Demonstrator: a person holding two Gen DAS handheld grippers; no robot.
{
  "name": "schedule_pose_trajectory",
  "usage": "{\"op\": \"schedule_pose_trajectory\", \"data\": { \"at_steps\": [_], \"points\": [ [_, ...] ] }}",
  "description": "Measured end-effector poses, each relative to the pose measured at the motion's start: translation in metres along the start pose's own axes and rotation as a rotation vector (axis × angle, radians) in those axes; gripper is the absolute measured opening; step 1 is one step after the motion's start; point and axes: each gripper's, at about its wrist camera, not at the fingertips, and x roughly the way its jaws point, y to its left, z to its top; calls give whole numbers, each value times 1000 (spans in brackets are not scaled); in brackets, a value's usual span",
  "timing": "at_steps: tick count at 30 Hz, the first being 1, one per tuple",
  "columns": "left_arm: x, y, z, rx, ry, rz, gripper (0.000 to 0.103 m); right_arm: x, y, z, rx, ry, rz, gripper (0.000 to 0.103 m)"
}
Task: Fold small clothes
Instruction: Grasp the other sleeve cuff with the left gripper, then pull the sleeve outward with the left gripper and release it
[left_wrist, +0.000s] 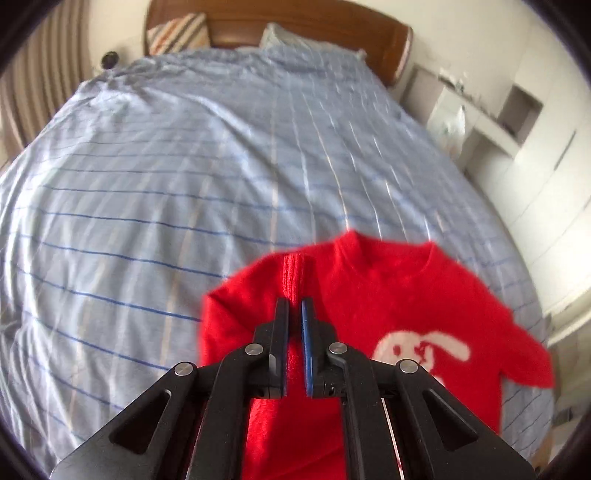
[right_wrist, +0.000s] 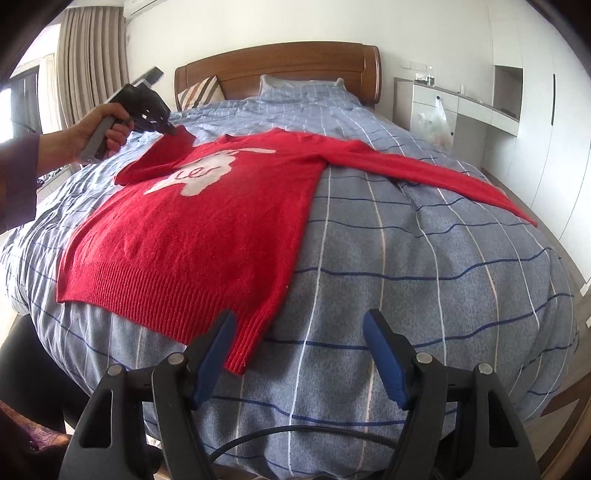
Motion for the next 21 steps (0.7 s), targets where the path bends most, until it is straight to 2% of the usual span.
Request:
{"op": "schedule_pose_trajectory", "data": {
  "at_steps": [2,3,6,7,8,11,15,21],
  "points": [
    [-45,49,4,-124,-99,52,5,-3,4,0,-17,-14,4,71],
    [-65,74,4,-181,-150,112,5,-4,6,0,-27,-20,5,71],
    [-108,146,-15,-351,-259,388,5,-3,14,0,-59,-24,11,71],
    [-115,166,-26,-412,-270,461,5,-2,17,-1,-71,-20,15,71],
    [-118,184,-37,-467,-267,503,5,-1,19,-1,-80,-17,18,71],
    [-103,217,-67,-552,-203,548,5,2,26,-2,-99,-8,33,71],
    [-77,225,-101,-592,-135,586,5,3,32,-3,-117,-3,35,71],
    [-60,242,-133,-647,-77,592,4,4,29,-3,-106,-7,23,71]
  ]
}}
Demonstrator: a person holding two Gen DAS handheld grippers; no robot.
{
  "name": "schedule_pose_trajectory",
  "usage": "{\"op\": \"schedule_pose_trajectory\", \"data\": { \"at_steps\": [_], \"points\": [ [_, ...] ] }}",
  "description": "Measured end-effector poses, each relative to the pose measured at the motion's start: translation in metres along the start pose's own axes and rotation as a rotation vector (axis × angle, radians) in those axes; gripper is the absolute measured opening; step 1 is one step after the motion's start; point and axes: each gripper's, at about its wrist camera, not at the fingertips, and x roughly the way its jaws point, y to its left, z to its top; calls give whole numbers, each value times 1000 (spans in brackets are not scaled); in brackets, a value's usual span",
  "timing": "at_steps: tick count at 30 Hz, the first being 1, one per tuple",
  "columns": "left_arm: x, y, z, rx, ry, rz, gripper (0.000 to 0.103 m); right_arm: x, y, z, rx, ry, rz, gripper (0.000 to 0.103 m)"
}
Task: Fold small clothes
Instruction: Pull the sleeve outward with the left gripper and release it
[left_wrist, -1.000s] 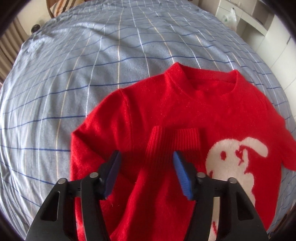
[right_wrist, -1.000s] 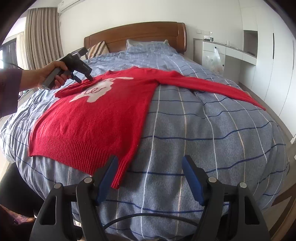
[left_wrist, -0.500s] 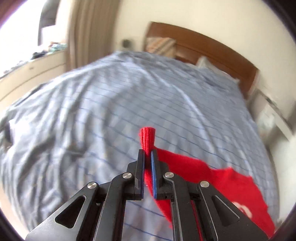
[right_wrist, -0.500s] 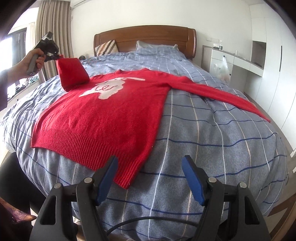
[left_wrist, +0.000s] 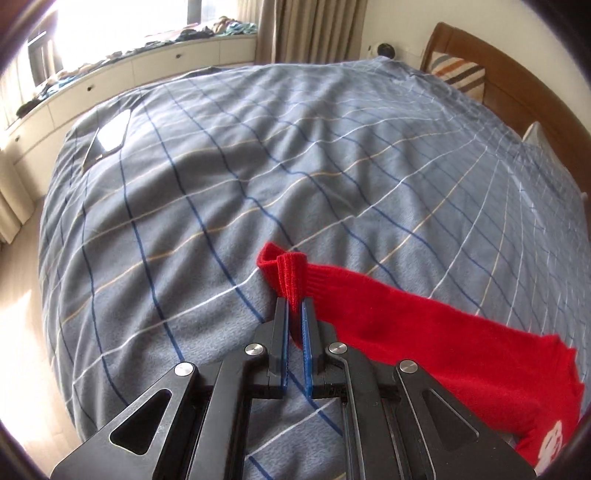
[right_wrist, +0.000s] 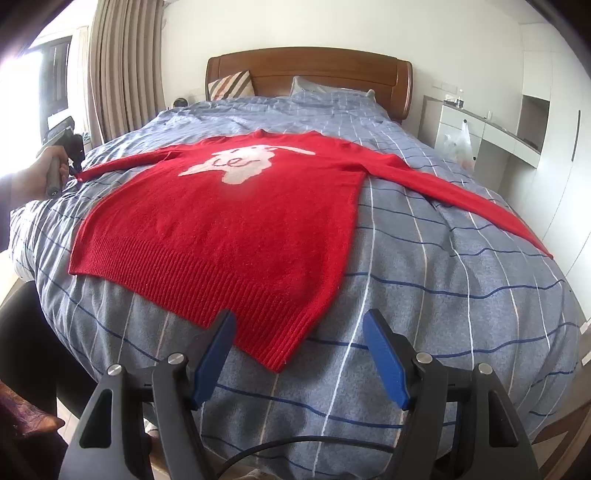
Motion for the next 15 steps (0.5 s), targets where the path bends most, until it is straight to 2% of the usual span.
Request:
{"op": "schedule_pose_trajectory", "data": {
  "at_steps": [6,12,13,14,15],
  "points": [
    [17,10,-10,23,23,-2,4,0,-6,0,29,1,-5,71],
    [11,15,-10,54,40,-62,14,2,-5,-1,27,6,1,71],
    [9,18,-9,53,45,-73,18,2,-4,-1,22,5,1,71],
    [6,20,-8,52,47,-80,31,2,-3,-1,16,4,1,71],
    [2,23,-9,53,45,-84,39,2,-1,-1,11,2,1,71]
  ]
}}
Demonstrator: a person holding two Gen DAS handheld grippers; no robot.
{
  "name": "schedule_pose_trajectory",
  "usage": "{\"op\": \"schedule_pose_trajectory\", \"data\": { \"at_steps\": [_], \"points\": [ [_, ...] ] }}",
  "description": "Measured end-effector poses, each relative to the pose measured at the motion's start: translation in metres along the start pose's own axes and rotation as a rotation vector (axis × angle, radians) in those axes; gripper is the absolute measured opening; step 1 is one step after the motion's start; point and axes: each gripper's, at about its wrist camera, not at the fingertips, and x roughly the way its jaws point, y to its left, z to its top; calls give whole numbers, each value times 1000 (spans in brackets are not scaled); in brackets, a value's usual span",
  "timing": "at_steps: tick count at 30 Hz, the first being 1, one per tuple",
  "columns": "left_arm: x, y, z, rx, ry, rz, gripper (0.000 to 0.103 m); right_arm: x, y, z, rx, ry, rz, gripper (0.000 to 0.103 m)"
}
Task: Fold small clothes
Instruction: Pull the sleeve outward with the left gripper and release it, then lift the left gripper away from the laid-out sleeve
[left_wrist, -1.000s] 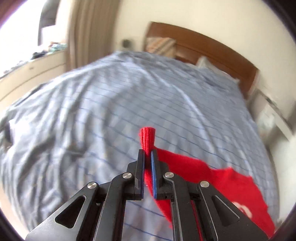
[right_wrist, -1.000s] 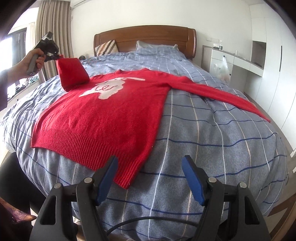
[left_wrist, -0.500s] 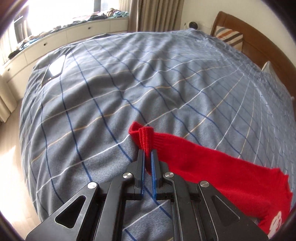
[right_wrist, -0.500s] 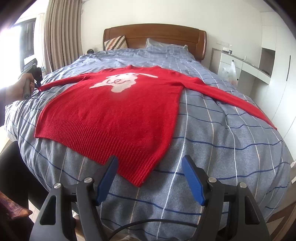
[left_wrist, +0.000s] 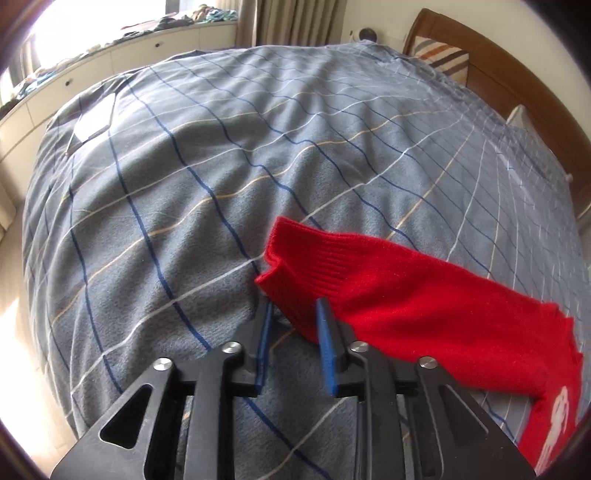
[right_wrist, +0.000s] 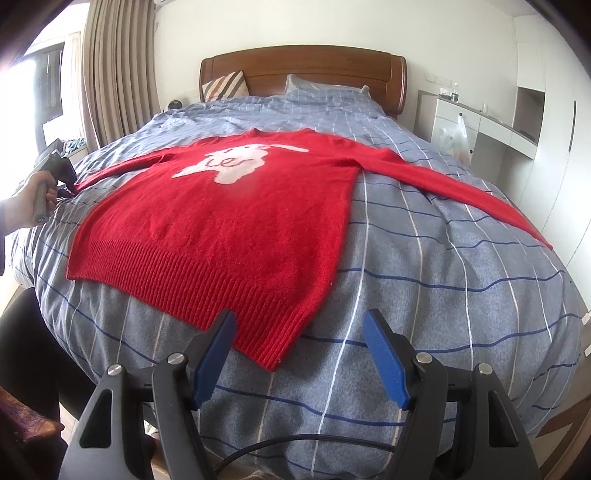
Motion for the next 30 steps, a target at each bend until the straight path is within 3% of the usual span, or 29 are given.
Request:
{"op": "schedule_pose_trajectory", "data": {
  "at_steps": [1,2,11,16,22,25,30],
  "points": [
    [-6,2,-1,2,-8,-5,53,0,2,0,-5,-2,0,71],
    [-12,4,-3,5,-17,-13,59,-1,2,0,-8,-2,0,71],
    [-58,-13,-44,137,-22,-148,62,0,3,-1,-2,-2,4,71],
    [-64,-49,-69,198,57,-288,62,-2,4,-1,-4,-14,3,71],
    [-51,-106,-79,199,139,-461,61,-1,4,-1,-8,-9,3,71],
    [-33,-136,-78,211,156,-465,61,-3,7,-1,-18,-13,-1,71],
    [-16,-161,-69,137,154,-450,61,-2,11,-1,-37,-10,-7,71]
  ]
}}
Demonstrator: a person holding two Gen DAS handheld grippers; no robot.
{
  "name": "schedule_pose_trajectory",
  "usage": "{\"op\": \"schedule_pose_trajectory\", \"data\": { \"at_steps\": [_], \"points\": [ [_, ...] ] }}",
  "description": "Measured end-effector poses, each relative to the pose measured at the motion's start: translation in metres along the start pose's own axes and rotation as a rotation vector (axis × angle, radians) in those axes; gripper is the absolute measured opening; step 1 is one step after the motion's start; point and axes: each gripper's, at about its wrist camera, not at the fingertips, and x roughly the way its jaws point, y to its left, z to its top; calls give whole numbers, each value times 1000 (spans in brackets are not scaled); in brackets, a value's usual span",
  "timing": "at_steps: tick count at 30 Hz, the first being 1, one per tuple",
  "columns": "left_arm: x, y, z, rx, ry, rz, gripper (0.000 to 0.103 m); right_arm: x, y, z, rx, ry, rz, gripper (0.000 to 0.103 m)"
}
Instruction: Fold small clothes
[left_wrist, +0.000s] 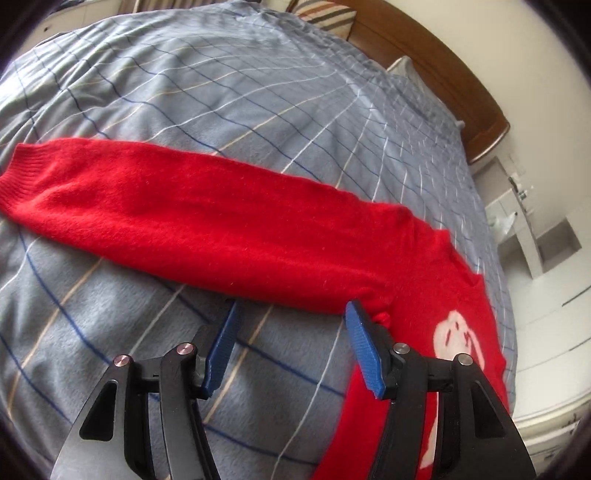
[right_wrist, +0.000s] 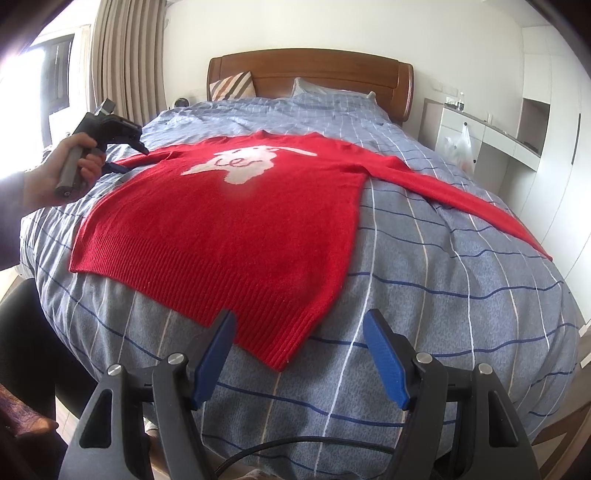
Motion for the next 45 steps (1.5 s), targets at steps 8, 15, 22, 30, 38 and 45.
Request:
{"op": "schedule_pose_trajectory", "data": {
  "at_steps": [8,15,22,30,38,45],
  "points": [
    [-28,-1,-27,165,-30,111,69,-4,-4,1,15,-18,-5,71],
    [-75,38,-65,202,-100,185,84,-6,-13,3,56,-37,0,71],
    [-73,58,-90,254,-130,253,87,-9,-37,15,105,-98,-61,72],
    [-53,54,-102,356,-174,282,102,21,-97,62,142,-211,-159,84],
    [-55,62,-107,355,-227,233,103,89,-134,38,252,-58,-99,86],
    [-52,59,-114,370,-259,261,103,91,-130,29,224,-109,-80,96]
  ]
}}
